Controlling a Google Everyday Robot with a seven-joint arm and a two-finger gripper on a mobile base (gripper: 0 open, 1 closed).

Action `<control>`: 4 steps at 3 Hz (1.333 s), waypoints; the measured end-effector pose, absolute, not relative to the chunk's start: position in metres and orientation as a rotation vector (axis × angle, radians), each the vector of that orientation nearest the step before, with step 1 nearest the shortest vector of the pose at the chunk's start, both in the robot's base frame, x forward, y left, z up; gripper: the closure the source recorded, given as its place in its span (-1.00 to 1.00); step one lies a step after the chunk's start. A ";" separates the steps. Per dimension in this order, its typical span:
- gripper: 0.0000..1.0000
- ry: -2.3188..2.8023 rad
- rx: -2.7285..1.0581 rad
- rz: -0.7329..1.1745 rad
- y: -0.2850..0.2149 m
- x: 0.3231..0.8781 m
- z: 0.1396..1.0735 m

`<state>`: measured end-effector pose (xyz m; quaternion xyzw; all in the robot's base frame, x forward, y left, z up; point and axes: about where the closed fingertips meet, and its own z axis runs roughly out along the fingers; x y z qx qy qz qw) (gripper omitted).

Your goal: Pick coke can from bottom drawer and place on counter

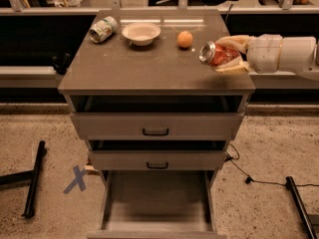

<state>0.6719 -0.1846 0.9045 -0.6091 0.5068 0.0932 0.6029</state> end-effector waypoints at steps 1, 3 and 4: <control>1.00 1.207 -1.417 0.269 -0.174 0.689 0.898; 1.00 1.291 -1.493 0.278 -0.157 0.719 0.878; 1.00 1.304 -1.530 0.268 -0.151 0.730 0.876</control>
Offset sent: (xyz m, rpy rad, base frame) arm 0.0505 0.0207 -0.0266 -0.0536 0.1474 0.0071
